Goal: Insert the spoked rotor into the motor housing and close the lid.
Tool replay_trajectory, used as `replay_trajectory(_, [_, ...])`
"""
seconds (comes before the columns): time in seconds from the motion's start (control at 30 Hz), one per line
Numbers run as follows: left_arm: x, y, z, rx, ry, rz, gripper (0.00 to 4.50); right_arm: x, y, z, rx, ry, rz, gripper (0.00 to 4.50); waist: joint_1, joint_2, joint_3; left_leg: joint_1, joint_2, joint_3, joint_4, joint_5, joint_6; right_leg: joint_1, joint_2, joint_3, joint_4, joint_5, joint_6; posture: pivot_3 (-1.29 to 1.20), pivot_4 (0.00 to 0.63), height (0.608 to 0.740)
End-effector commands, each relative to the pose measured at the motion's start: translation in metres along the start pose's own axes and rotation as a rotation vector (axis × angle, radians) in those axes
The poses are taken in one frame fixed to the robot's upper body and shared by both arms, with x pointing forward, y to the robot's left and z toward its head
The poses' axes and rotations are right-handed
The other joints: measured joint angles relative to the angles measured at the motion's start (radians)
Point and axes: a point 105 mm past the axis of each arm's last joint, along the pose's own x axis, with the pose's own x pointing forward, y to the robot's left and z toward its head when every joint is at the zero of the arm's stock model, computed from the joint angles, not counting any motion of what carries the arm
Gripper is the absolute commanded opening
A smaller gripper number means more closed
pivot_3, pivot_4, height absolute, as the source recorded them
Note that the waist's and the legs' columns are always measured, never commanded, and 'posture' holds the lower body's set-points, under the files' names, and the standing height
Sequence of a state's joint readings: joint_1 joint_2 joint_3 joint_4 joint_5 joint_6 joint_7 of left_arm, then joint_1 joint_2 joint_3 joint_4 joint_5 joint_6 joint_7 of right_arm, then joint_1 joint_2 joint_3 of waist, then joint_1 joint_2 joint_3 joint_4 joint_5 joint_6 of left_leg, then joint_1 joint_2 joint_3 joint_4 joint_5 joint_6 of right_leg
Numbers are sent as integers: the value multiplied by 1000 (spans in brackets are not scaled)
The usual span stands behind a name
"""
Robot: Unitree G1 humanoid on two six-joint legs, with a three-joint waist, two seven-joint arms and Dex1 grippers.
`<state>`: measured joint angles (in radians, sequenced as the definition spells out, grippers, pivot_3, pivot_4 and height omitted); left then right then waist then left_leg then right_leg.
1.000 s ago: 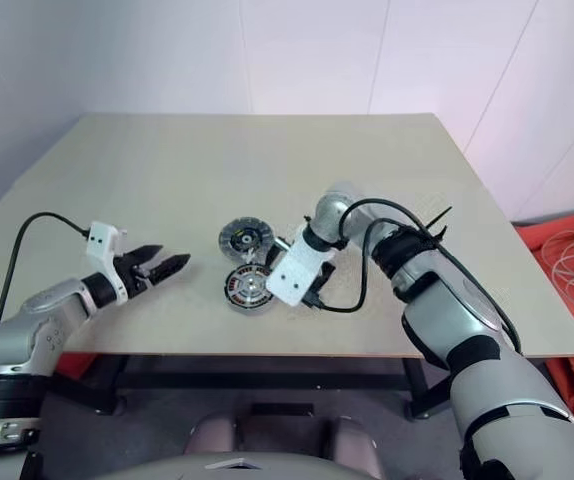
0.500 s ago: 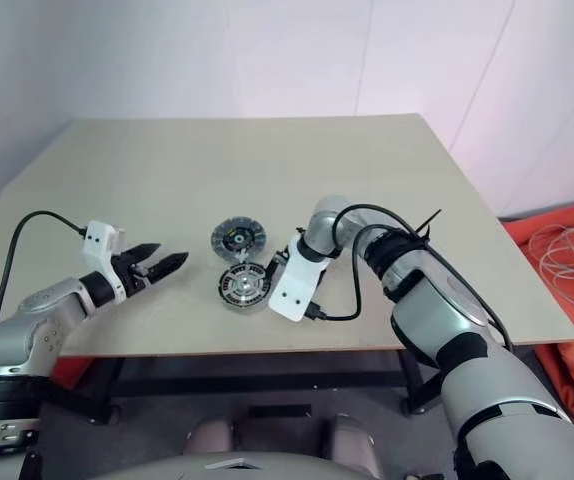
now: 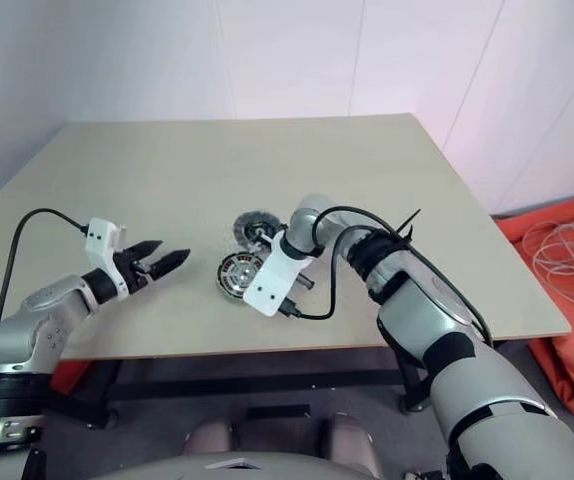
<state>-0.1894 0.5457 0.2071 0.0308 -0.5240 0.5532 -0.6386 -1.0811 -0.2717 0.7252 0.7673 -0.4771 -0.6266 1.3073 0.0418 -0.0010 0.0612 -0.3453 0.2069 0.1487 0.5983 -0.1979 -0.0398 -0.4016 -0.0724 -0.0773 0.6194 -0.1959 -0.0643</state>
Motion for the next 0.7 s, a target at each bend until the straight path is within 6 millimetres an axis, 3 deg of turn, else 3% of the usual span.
replay_trajectory(0.03, [1,-1,16,39,-48,-1,4500,-26,-19,4,57,23,-82,3,2,0,0,-1,0,0,0,0,0,0,0,0,0,2,-3,0,0,740])
replay_trajectory(0.23, [7,-1,17,40,-43,-13,4500,-52,-23,2,253,90,-129,3,7,-1,1,-4,0,-1,0,0,0,-3,0,0,0,2,-3,0,0,740])
replay_trajectory(0.33, [11,-1,19,44,-43,-21,4500,-55,-21,2,318,96,-125,3,7,-1,2,-4,0,-1,0,0,0,-3,0,0,-1,2,-3,0,0,740])
replay_trajectory(0.6, [17,-3,21,47,-42,-35,4500,-21,-24,22,415,18,-106,3,2,-1,2,-3,0,-1,0,0,0,-3,0,0,0,2,-3,0,0,740])
replay_trajectory(0.7, [16,-3,20,45,-42,-33,4500,-18,-29,24,433,9,-124,3,5,-1,2,-3,0,-1,-1,0,0,-3,0,0,0,2,-3,0,0,740])
